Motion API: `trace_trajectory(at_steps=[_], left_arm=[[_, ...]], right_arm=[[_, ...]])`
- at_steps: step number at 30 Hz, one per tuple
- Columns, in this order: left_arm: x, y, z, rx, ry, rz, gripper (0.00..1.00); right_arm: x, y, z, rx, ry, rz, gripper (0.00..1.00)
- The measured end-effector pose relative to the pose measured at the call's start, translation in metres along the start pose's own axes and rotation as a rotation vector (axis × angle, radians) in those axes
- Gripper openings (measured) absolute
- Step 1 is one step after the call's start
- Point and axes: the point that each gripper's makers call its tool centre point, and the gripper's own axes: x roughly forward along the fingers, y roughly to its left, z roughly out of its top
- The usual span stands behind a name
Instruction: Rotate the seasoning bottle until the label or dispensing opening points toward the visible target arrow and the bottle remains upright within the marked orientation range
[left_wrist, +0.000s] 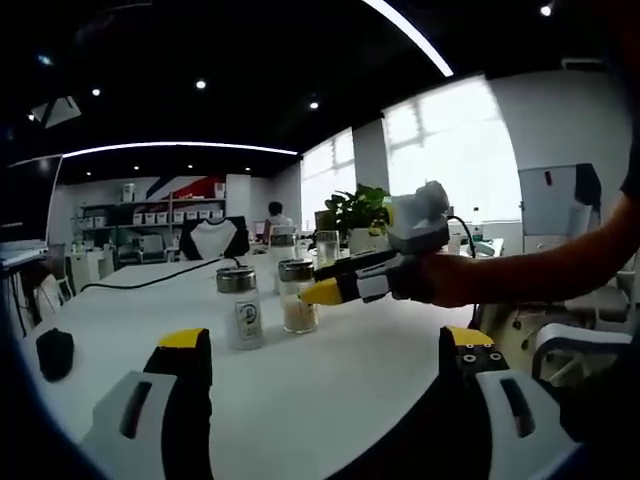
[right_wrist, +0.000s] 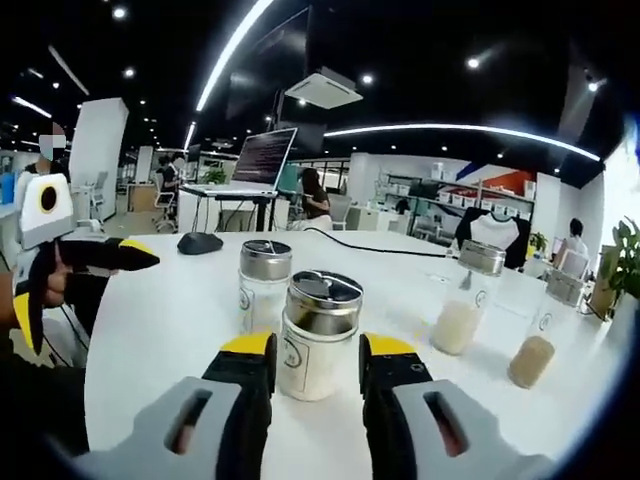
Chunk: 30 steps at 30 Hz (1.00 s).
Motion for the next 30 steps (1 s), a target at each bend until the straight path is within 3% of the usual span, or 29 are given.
trace_trajectory(at_steps=[19,30], left_arm=[[0.007,-0.011,-0.008,-0.012,0.027,-0.024,0.99],[0.009,-0.014,-0.007,-0.019,0.028,-0.017,0.99]], right_arm=[[0.004,-0.001,0.002,0.007,-0.012,-0.012,0.29],[-0.012,-0.007,0.037,0.011,-0.097,-0.029,0.32]])
